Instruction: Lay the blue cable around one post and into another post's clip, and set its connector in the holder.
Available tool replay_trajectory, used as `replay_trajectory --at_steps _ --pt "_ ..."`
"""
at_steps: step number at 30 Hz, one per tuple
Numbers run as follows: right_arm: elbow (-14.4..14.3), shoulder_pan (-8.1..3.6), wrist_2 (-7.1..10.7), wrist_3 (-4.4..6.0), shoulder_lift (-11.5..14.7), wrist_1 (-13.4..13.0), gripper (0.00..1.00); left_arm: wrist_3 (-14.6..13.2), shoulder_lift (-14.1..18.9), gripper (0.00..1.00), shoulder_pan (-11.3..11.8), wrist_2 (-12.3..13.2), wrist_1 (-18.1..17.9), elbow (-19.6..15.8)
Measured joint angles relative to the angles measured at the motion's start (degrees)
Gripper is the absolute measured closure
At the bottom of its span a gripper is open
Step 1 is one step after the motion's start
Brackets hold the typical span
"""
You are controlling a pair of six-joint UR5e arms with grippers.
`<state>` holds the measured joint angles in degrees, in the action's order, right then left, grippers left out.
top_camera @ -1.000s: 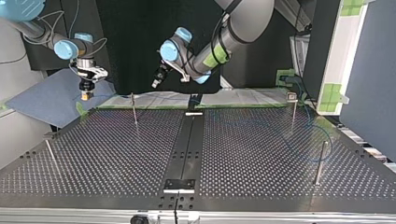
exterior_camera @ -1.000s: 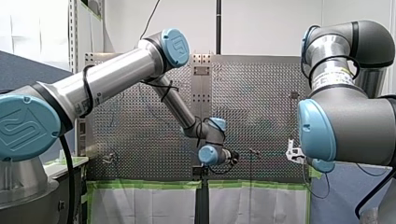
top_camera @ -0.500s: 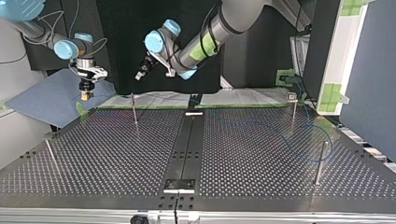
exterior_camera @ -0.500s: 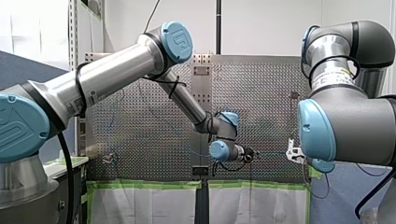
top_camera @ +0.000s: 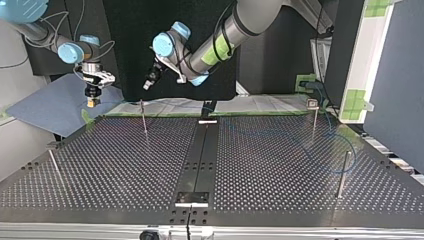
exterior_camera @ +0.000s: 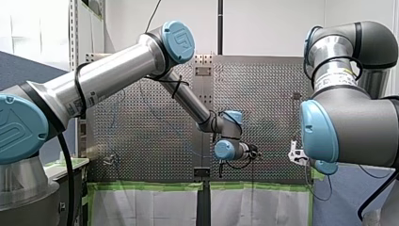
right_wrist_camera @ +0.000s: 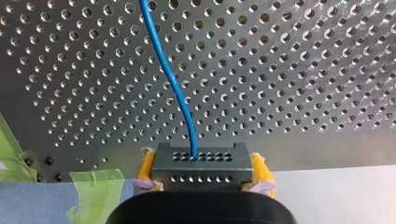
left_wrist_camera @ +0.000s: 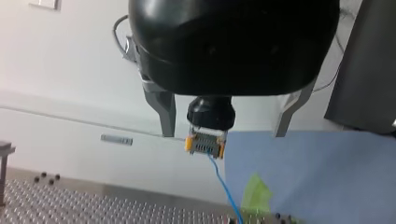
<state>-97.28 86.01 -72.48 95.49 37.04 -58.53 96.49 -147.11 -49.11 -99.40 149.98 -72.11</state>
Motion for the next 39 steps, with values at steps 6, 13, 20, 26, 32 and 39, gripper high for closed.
replay_trajectory --at_steps 6,13,20,26,32,39 --pt "0.00 -0.01 0.20 0.08 -0.09 -0.03 1.00 0.18 -0.03 0.02 0.04 -1.41 -0.02 -0.02" --pt "0.01 -0.06 0.22 0.14 -0.22 -0.14 1.00 0.21 -0.03 0.02 0.11 -1.60 0.00 -0.01" --pt "0.01 -0.09 0.22 0.09 -0.38 -0.11 1.00 0.38 -0.03 0.02 0.13 -2.45 0.64 -0.07" --pt "0.00 -0.10 0.22 0.07 -0.49 -0.05 1.00 1.74 -0.04 0.02 0.13 -4.75 2.77 -0.10" --pt "0.00 -0.10 0.22 0.01 -0.62 0.05 1.00 4.51 -0.04 0.02 0.16 -6.76 4.44 -0.44" --pt "0.01 -0.10 0.22 -0.10 -0.73 0.08 1.00 5.58 -0.05 0.02 0.25 -7.78 4.66 -1.17"
